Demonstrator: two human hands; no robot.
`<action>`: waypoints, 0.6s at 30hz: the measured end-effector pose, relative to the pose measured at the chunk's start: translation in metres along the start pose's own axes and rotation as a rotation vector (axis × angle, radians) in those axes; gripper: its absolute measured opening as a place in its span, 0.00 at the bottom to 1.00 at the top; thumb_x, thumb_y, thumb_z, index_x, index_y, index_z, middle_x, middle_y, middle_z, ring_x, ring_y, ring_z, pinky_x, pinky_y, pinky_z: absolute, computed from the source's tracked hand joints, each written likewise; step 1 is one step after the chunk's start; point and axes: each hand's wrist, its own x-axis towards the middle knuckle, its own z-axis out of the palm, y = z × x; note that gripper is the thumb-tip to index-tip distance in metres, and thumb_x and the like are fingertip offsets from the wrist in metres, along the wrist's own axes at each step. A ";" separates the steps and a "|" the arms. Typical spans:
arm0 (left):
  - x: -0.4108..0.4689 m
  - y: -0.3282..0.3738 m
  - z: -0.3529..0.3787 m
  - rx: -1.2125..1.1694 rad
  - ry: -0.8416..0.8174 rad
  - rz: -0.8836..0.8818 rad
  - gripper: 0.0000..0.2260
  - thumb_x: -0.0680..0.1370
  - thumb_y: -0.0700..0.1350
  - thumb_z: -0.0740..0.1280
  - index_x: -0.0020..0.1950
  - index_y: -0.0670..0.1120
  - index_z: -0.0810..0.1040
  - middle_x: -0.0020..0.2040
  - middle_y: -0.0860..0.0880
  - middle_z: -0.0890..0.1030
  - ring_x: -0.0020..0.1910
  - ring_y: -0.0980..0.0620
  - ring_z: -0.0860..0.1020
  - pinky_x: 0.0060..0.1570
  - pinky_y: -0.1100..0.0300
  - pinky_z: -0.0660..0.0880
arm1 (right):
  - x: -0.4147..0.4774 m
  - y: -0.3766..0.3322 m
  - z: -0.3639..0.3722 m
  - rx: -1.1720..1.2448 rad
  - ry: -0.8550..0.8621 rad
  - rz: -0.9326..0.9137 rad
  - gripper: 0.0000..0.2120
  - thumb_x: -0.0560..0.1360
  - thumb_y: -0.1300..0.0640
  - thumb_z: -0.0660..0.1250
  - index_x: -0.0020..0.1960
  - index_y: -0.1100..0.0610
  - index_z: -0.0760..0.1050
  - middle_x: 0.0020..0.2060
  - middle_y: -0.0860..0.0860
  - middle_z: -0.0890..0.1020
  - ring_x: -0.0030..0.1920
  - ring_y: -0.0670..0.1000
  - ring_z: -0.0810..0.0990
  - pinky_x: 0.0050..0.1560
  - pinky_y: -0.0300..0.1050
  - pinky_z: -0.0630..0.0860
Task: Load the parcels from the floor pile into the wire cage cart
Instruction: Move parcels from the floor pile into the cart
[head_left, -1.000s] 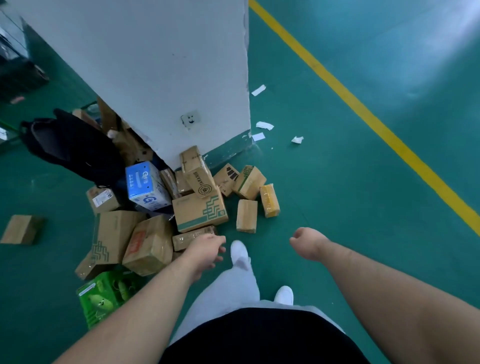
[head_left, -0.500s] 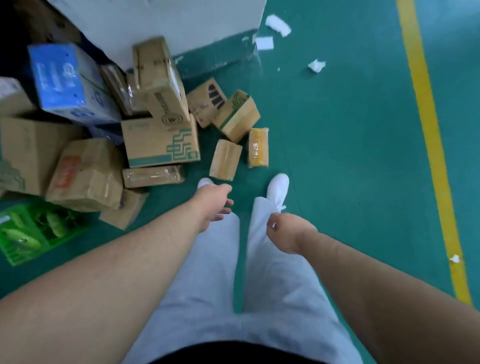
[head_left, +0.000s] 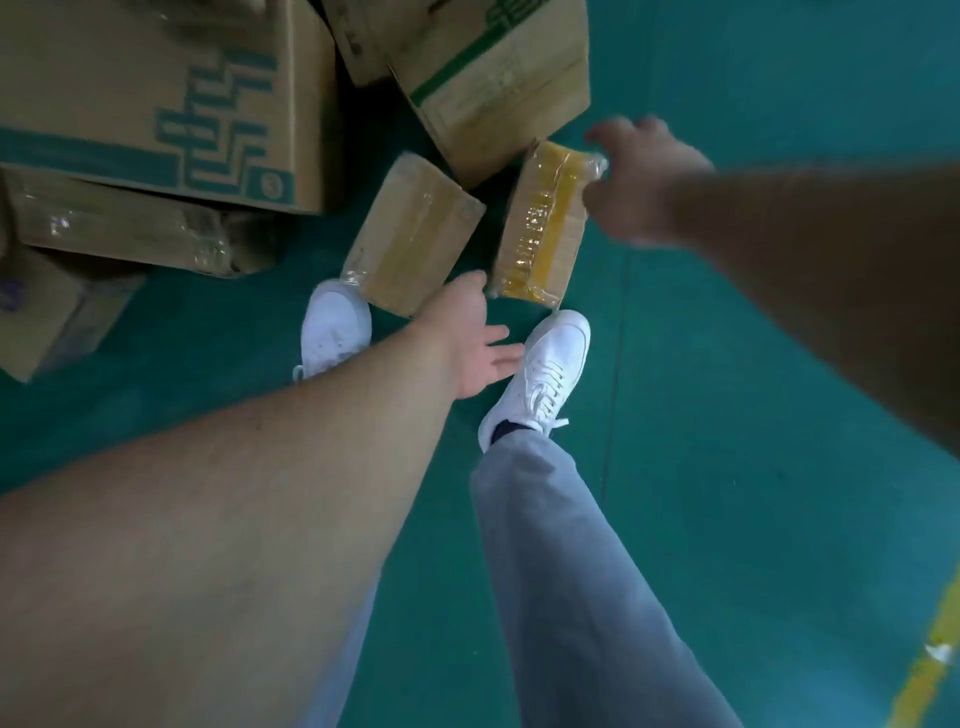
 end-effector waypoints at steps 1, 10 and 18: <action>0.014 0.001 0.005 -0.086 -0.021 -0.019 0.27 0.84 0.59 0.55 0.82 0.50 0.58 0.78 0.39 0.66 0.73 0.35 0.70 0.74 0.41 0.66 | 0.013 0.003 0.006 0.038 0.001 0.010 0.30 0.81 0.51 0.58 0.82 0.45 0.55 0.77 0.58 0.63 0.71 0.67 0.71 0.63 0.54 0.73; 0.046 -0.022 0.009 -0.311 -0.082 -0.005 0.39 0.79 0.72 0.53 0.81 0.46 0.61 0.77 0.41 0.69 0.76 0.36 0.66 0.76 0.40 0.62 | 0.024 0.024 0.060 0.617 -0.114 0.352 0.33 0.78 0.29 0.53 0.74 0.48 0.63 0.67 0.53 0.74 0.61 0.58 0.75 0.55 0.57 0.80; -0.061 -0.086 0.004 -0.124 0.031 0.098 0.22 0.79 0.63 0.67 0.68 0.53 0.75 0.63 0.46 0.82 0.59 0.41 0.81 0.65 0.42 0.76 | -0.091 0.049 0.041 0.946 -0.120 0.434 0.27 0.70 0.30 0.70 0.56 0.51 0.75 0.50 0.51 0.84 0.50 0.54 0.85 0.53 0.53 0.83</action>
